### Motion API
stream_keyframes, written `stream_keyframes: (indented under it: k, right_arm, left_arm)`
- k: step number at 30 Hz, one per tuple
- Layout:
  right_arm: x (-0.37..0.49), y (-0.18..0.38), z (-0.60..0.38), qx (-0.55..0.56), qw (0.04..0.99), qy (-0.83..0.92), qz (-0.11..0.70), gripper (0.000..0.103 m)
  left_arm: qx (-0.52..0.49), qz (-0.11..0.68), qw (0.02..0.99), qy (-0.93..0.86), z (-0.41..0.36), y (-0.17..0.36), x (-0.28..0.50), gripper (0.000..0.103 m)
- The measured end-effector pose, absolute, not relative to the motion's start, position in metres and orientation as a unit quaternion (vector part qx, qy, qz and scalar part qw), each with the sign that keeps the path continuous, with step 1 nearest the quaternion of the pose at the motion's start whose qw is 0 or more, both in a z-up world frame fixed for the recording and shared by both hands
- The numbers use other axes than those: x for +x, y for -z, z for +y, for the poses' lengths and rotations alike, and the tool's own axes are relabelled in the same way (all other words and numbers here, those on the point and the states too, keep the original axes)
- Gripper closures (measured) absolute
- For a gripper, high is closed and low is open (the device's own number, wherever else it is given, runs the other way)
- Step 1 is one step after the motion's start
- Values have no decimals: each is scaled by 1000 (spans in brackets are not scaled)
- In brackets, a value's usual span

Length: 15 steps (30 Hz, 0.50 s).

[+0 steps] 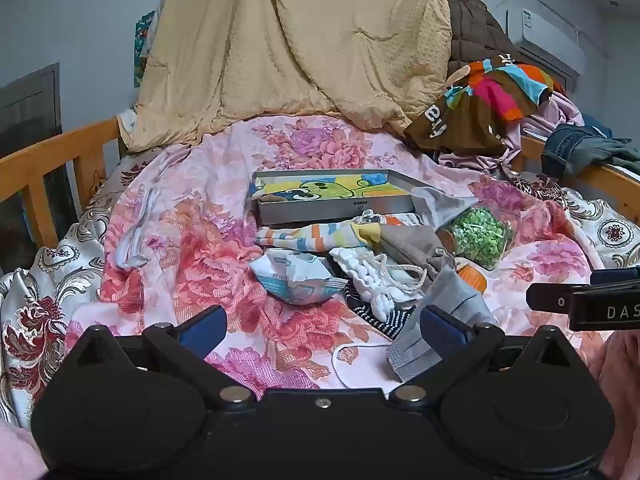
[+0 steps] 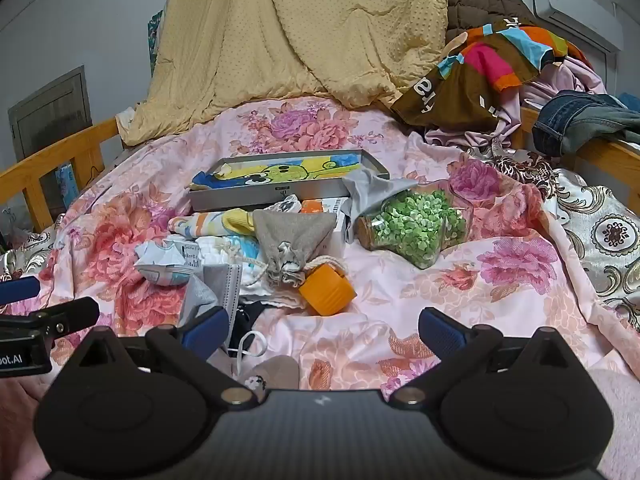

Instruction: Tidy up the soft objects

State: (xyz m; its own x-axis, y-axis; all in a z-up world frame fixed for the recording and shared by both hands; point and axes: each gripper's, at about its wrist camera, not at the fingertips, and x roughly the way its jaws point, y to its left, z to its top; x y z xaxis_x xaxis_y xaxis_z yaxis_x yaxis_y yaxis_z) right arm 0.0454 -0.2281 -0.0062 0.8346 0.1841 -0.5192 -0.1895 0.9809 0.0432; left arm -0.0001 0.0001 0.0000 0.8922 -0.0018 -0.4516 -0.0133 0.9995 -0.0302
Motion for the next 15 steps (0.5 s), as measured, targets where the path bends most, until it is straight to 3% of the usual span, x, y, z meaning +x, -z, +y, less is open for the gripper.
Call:
stream_keyframes:
  k: [15]
  right_arm:
    - [46, 6, -229, -5, 958, -98, 271, 0]
  left_arm:
    - [-21, 243, 970, 0, 1, 1, 2, 1]
